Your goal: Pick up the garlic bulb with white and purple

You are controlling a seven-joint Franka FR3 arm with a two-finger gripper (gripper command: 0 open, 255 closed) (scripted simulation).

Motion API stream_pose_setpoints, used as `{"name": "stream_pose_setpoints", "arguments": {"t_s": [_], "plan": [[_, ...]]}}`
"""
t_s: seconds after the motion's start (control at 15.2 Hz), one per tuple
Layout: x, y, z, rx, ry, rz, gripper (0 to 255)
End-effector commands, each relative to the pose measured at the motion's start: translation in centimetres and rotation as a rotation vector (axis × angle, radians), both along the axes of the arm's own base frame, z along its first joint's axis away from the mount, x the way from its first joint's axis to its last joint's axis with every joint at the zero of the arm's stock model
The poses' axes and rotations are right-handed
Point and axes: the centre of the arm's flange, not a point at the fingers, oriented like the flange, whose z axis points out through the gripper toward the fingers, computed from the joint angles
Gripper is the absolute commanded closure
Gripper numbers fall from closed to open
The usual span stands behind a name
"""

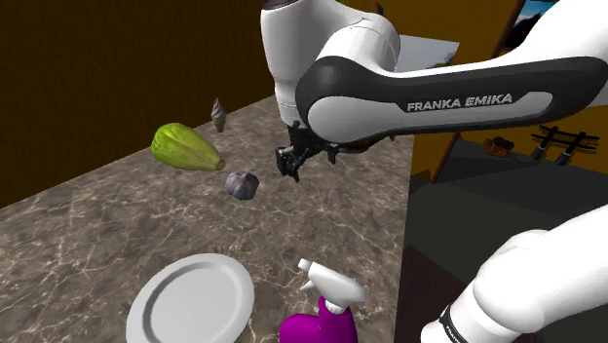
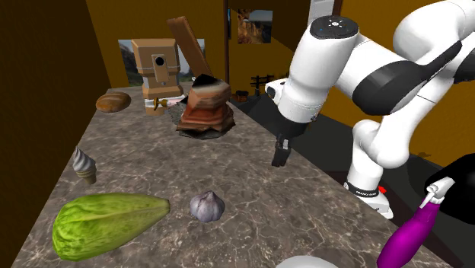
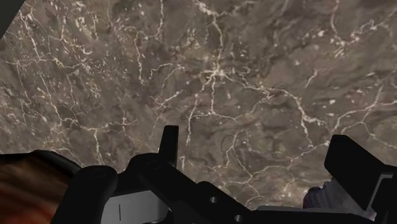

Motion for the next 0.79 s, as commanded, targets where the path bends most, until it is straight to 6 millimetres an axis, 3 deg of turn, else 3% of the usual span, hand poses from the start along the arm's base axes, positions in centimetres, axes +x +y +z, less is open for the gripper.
{"name": "stream_pose_setpoints", "arguments": {"t_s": [0.0,0.73], "plan": [[1.6,2.4,-1.2,-0.045,-0.022,-0.04,0],[13.0,13.6,-9.1,-0.297,-0.116,-0.233,0]]}}
